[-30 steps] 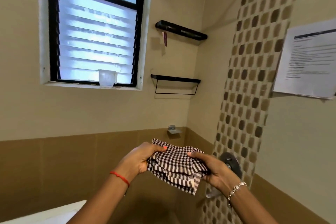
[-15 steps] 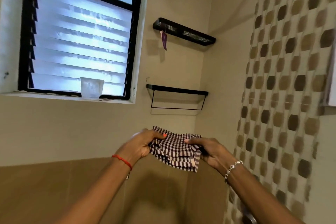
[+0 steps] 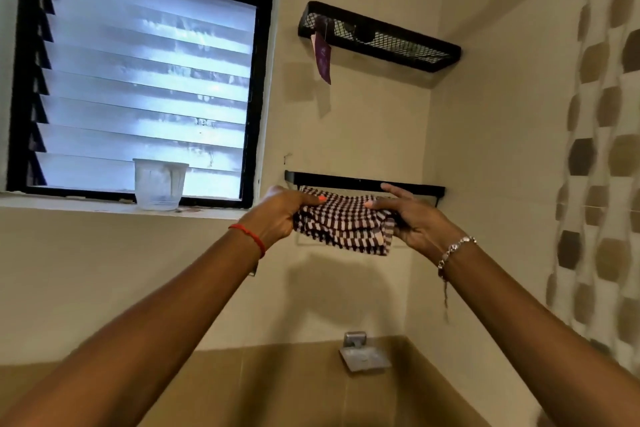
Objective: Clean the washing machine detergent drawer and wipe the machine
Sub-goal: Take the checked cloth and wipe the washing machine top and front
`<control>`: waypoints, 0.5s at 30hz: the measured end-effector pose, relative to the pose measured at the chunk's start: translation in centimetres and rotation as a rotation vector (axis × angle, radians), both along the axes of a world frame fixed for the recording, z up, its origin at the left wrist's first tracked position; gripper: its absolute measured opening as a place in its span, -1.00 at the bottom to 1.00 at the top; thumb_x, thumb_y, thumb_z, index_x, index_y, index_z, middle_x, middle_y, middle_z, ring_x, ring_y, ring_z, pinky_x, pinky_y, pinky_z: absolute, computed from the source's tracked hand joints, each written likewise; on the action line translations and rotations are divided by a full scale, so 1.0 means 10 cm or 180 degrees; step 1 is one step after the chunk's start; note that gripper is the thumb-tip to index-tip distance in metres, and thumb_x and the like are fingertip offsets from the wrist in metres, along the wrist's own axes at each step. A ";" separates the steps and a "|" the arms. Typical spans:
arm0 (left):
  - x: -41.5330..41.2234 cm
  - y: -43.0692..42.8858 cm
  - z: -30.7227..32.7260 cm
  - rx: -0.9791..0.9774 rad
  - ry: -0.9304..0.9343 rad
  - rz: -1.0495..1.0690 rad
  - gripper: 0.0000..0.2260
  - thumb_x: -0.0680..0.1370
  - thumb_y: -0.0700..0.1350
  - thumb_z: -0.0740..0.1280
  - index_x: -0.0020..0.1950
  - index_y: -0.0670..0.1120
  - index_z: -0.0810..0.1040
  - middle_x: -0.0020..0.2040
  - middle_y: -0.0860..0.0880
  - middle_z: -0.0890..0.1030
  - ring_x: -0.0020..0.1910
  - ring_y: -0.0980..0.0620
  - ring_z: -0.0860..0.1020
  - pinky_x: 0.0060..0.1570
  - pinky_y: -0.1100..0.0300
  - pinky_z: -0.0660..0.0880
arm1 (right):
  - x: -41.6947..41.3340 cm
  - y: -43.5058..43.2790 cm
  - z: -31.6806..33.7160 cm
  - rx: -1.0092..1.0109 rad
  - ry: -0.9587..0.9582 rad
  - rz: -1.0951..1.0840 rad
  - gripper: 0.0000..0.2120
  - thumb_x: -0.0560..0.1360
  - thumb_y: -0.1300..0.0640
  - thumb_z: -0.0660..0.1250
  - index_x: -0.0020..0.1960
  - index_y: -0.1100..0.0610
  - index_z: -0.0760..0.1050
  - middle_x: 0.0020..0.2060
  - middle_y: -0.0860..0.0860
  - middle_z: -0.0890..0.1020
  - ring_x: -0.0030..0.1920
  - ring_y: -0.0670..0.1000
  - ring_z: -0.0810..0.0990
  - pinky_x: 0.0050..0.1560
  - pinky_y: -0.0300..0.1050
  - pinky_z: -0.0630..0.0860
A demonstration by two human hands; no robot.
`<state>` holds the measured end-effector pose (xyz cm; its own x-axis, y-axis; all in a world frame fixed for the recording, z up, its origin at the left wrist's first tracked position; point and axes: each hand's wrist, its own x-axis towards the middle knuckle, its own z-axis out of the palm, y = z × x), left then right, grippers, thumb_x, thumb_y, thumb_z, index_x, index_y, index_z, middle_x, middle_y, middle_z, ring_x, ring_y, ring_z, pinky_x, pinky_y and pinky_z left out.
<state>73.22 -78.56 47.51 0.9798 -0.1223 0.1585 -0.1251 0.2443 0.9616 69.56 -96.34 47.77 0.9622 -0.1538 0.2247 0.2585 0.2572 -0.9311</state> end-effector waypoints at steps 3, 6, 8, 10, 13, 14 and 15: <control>0.32 -0.17 0.19 -0.0078 -0.0179 0.0196 -0.50 0.39 -0.38 0.43 0.30 -0.31 0.40 0.14 -0.25 0.56 0.08 -0.14 0.58 -0.03 0.09 0.56 | 0.43 -0.15 0.18 -0.0185 -0.0018 -0.0041 -0.58 0.38 0.49 0.34 0.22 0.31 0.47 0.07 0.20 0.60 -0.13 0.03 0.59 -0.30 -0.19 0.61; 0.66 -0.30 0.35 -0.0169 -0.0413 0.0359 -0.47 0.40 -0.39 0.41 0.35 -0.19 0.42 0.29 -0.20 0.49 0.20 -0.15 0.53 0.09 0.12 0.52 | 0.81 -0.27 0.35 -0.0245 -0.0047 -0.0076 -0.64 0.36 0.46 0.37 0.15 0.35 0.51 0.15 0.23 0.58 -0.16 0.02 0.59 -0.32 -0.21 0.60; 0.85 -0.39 0.45 -0.0088 -0.0521 0.0509 -0.55 0.40 -0.38 0.41 0.27 -0.20 0.49 0.25 -0.19 0.52 0.19 -0.13 0.53 0.13 0.12 0.52 | 1.05 -0.35 0.46 -0.0201 -0.0108 -0.0016 -0.64 0.36 0.46 0.38 0.15 0.37 0.51 0.13 0.24 0.58 -0.17 0.03 0.60 -0.35 -0.20 0.61; 0.99 -0.42 0.54 -0.0002 -0.0603 0.0647 -0.62 0.40 -0.36 0.42 0.21 -0.22 0.54 0.21 -0.18 0.56 0.17 -0.11 0.54 0.16 0.10 0.51 | 1.24 -0.38 0.54 -0.0119 -0.0171 0.0013 -0.64 0.37 0.47 0.36 0.17 0.39 0.49 0.11 0.23 0.59 -0.19 0.05 0.59 -0.41 -0.18 0.61; 1.25 -0.50 0.64 0.0148 -0.0651 0.0877 -0.66 0.40 -0.33 0.44 0.16 -0.20 0.56 0.17 -0.16 0.57 0.15 -0.09 0.55 0.17 0.07 0.52 | 1.55 -0.41 0.61 -0.0073 -0.0176 0.0080 -0.75 0.36 0.48 0.36 0.04 0.39 0.53 -0.02 0.21 0.62 -0.24 0.07 0.60 -0.48 -0.16 0.58; 1.31 -0.48 0.66 0.0210 -0.0639 0.0926 -0.68 0.39 -0.32 0.45 0.14 -0.20 0.57 0.16 -0.16 0.58 0.15 -0.09 0.55 0.18 0.06 0.51 | 1.60 -0.40 0.61 -0.0086 -0.0173 0.0074 -0.83 0.36 0.49 0.36 -0.06 0.38 0.54 -0.07 0.22 0.62 -0.25 0.08 0.60 -0.48 -0.14 0.58; 1.45 -0.52 0.68 0.0251 -0.0636 0.1020 -0.68 0.39 -0.31 0.46 0.13 -0.20 0.58 0.15 -0.16 0.59 0.15 -0.08 0.55 0.19 0.05 0.51 | 1.77 -0.43 0.63 -0.0080 -0.0160 0.0117 -0.88 0.35 0.49 0.36 -0.14 0.37 0.53 -0.13 0.22 0.61 -0.26 0.09 0.60 -0.48 -0.14 0.58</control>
<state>87.76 -83.71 54.26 0.9210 0.1656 0.3525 -0.3699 0.0887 0.9248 87.22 -100.62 54.05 0.9545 -0.1122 0.2763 0.2960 0.2440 -0.9235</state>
